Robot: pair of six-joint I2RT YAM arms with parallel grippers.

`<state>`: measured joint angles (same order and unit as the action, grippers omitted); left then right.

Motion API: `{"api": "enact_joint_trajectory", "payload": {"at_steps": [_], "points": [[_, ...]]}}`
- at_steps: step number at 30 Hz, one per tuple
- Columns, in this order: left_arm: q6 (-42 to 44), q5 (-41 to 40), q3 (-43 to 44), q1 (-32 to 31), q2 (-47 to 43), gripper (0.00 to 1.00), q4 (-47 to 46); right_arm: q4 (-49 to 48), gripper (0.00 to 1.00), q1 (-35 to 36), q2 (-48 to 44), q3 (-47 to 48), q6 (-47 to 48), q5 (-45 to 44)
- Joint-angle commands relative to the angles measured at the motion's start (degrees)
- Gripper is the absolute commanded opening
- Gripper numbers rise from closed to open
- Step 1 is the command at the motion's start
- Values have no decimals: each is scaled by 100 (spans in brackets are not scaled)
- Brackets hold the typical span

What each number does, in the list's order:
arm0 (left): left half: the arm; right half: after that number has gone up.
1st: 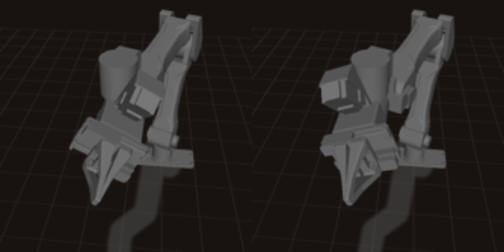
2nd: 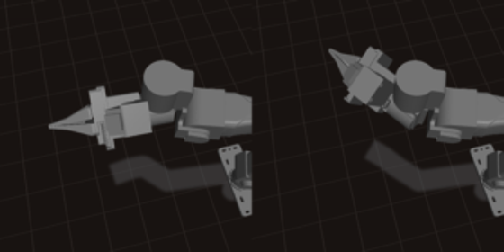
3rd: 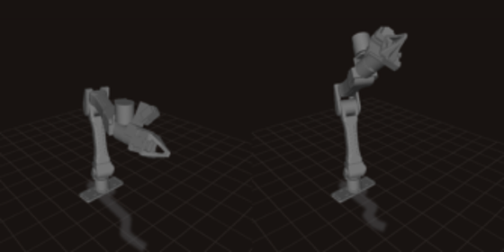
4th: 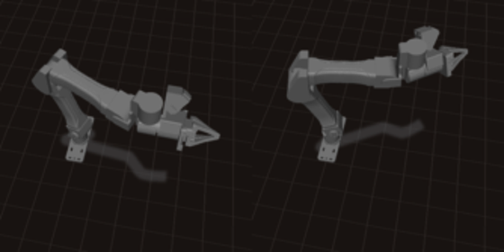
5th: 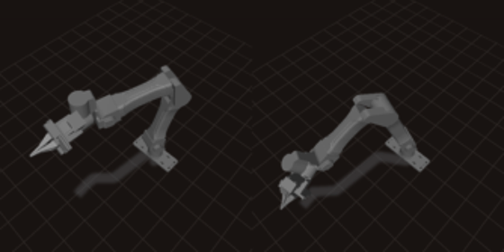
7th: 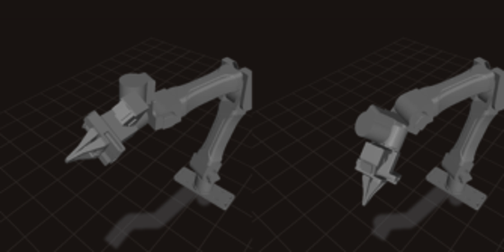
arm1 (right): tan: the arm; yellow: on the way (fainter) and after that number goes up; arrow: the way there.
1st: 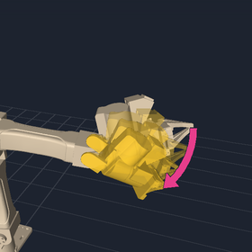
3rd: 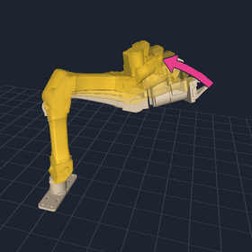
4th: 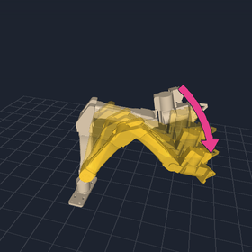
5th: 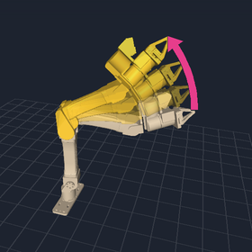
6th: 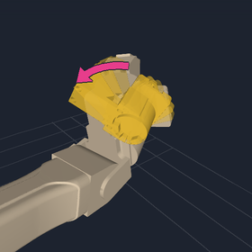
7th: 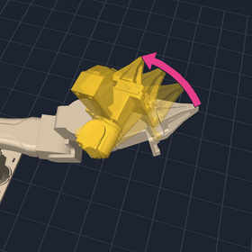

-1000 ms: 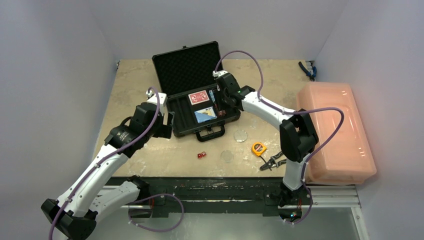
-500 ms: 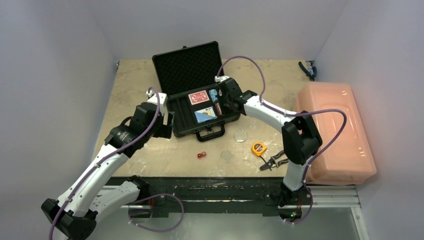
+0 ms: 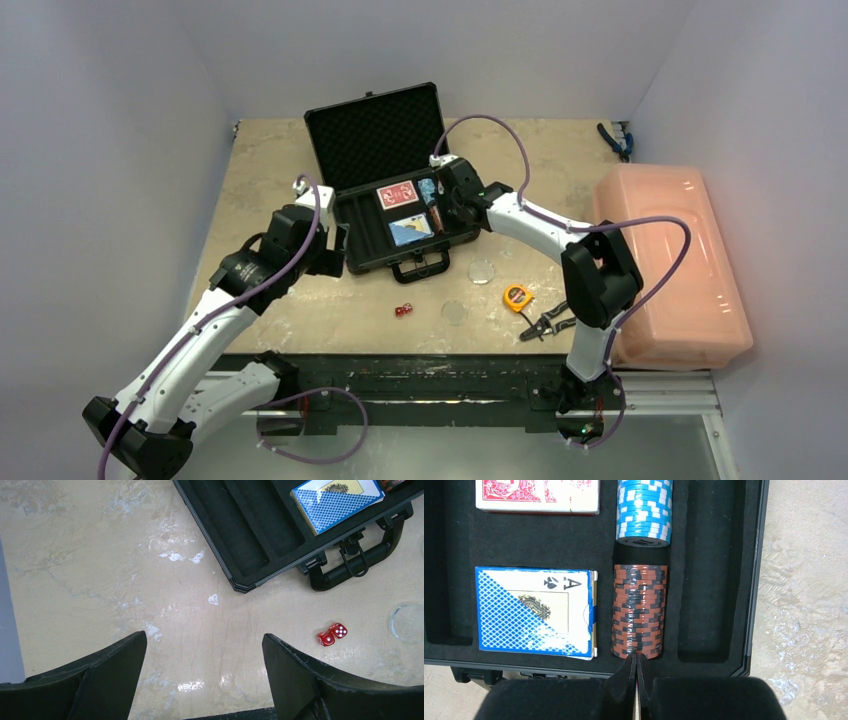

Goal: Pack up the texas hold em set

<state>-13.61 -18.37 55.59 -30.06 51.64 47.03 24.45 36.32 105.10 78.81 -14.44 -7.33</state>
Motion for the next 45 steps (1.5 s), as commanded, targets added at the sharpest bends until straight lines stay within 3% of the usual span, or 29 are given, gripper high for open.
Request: {"api": "enact_joint_trajectory", "payload": {"at_steps": [1, 22, 45], "points": [[139, 18, 190, 18, 15, 85, -79, -111, 2, -14, 189, 246, -86, 83], [139, 57, 206, 19, 44, 85, -87, -124, 1, -10, -446, -287, -244, 1], [148, 27, 211, 20, 48, 85, -80, -157, 0, -15, 212, 293, -148, 109]]}}
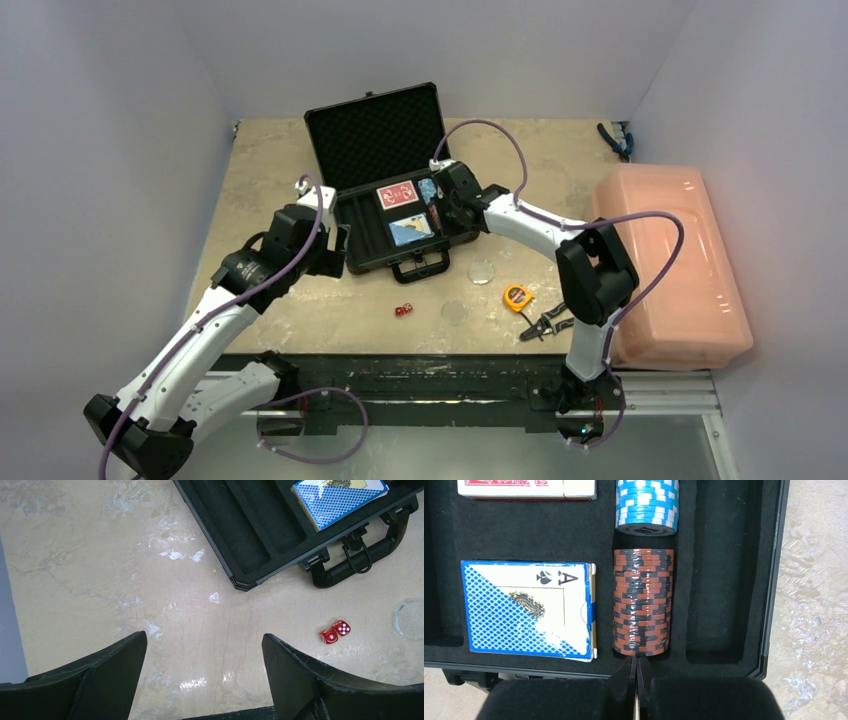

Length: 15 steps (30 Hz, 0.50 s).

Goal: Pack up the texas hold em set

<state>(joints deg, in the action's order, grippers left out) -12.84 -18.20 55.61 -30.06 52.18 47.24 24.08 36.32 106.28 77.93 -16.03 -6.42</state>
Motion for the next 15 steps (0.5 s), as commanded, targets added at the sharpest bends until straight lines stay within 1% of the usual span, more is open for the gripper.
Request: {"api": "enact_joint_trajectory", "payload": {"at_steps": [1, 15], "points": [[67, 9, 210, 18, -6, 85, -104, -106, 0, -16, 146, 456, 27, 17], [69, 0, 204, 18, 2, 85, -102, -45, 0, -67, 618, 1030, 122, -47]]}}
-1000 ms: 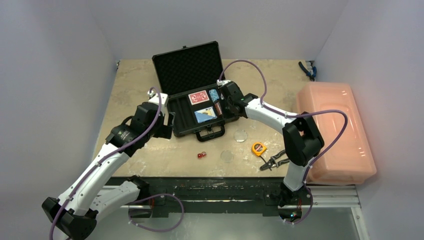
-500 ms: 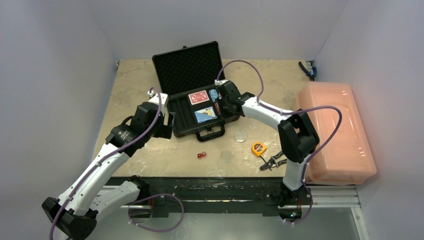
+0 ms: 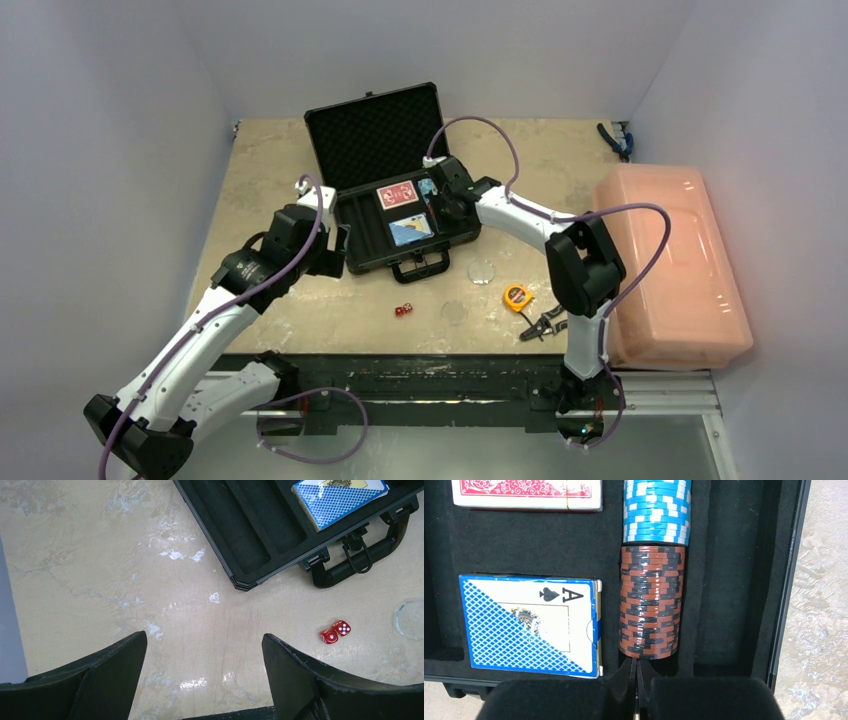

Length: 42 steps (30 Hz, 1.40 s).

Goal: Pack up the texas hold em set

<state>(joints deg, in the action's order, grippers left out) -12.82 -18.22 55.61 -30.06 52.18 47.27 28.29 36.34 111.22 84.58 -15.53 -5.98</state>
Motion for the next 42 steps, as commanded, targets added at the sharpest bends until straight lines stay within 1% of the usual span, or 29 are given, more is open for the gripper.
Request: {"api": "enact_joint_trajectory", "payload": {"at_steps": [1, 7, 11, 20, 29, 38, 42], "points": [[69, 2, 204, 18, 8, 85, -104, -467, 0, -72, 146, 389, 76, -102], [77, 2, 204, 18, 20, 85, -104, -492, 0, -121, 259, 502, 94, -140], [78, 7, 204, 26, 20, 85, -106, -504, 0, -133, 178, 441, 101, -61], [65, 22, 210, 18, -6, 85, -107, -383, 14, -134, -268, 396, 171, -3], [67, 11, 202, 18, -50, 85, -98, -155, 19, -133, -787, 323, 147, -4], [56, -22, 196, 20, -90, 85, -86, -240, 29, -119, -1598, -445, 345, 310], [51, -39, 195, 18, -102, 85, -82, -317, 31, -110, -1921, -826, 383, 574]]}}
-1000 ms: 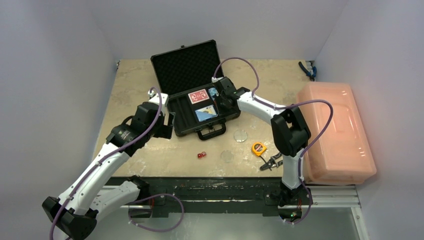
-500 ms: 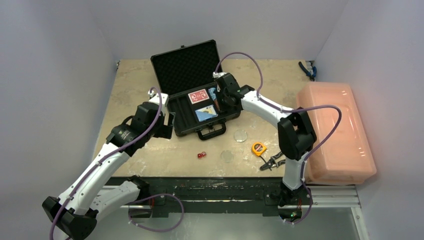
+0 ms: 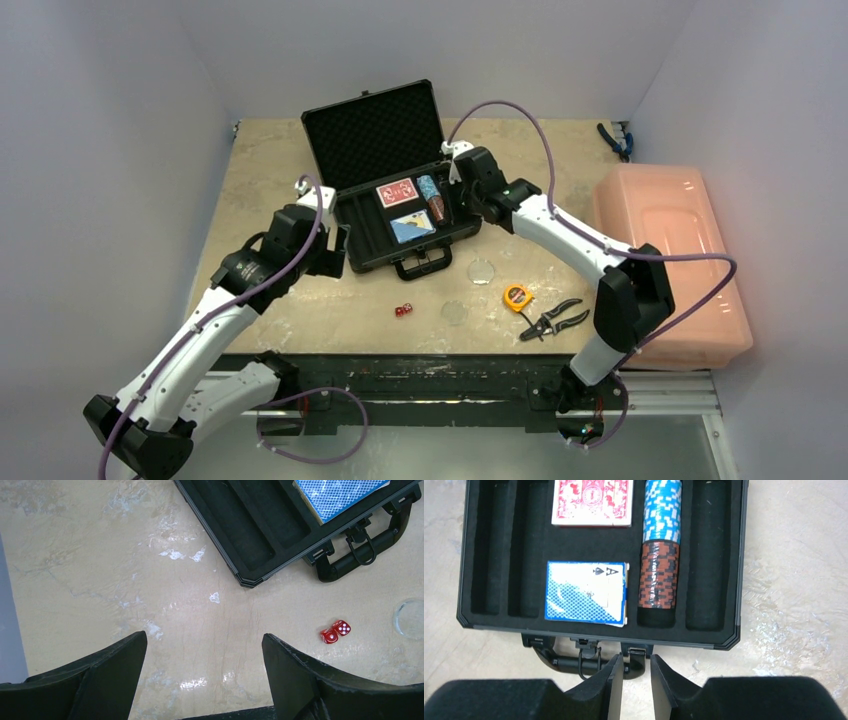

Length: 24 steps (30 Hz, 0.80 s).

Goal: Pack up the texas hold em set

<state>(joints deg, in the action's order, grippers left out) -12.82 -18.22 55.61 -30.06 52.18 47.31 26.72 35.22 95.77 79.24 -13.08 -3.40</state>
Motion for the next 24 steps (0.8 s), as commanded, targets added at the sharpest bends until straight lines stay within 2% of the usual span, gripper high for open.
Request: {"api": "enact_joint_trajectory", "payload": {"at_steps": [1, 5, 12, 18, 24], "points": [[47, -49, 195, 20, -102, 85, -82, -185, 32, 8, -454, -394, 143, 438], [29, -91, 191, 18, -111, 85, -69, -309, 38, 139, -755, -782, 257, 799], [29, -127, 187, 18, -151, 85, -47, -476, 51, 673, -1087, -1331, 581, 867], [23, -147, 178, 18, -165, 85, -30, -508, 55, 1273, -1075, -1534, 847, 980], [25, -165, 178, 18, -173, 85, -23, -559, 57, 1505, -946, -1658, 817, 987]]}}
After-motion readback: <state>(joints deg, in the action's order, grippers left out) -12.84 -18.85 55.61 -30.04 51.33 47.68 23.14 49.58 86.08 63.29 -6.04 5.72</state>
